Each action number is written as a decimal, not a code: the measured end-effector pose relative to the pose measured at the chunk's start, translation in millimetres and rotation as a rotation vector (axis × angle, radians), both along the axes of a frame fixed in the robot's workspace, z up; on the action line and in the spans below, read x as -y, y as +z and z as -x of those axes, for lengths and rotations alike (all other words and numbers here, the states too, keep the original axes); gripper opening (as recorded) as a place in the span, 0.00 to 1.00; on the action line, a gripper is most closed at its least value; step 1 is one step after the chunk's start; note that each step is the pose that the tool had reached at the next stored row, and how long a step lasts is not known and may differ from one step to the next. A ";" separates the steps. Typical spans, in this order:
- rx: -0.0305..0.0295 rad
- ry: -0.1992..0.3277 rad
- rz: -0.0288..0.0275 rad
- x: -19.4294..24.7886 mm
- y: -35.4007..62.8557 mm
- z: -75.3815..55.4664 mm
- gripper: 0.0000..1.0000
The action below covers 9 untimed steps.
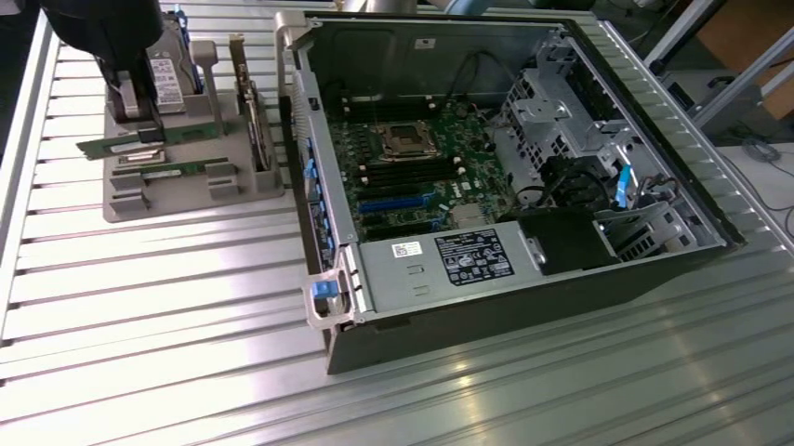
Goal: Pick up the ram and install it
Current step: 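Pick up the ram and move it above insertion slot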
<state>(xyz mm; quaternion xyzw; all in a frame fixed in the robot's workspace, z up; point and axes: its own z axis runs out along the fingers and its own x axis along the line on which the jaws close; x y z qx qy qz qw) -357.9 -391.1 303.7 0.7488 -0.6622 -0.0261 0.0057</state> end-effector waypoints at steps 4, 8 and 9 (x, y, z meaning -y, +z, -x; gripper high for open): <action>0.0000 0.000 -0.0002 0.0 7.2 0.0 0.13; 0.0000 0.000 -0.0001 0.0 16.5 -0.2 0.13; 0.0001 0.000 -0.0001 0.0 18.0 -0.2 0.13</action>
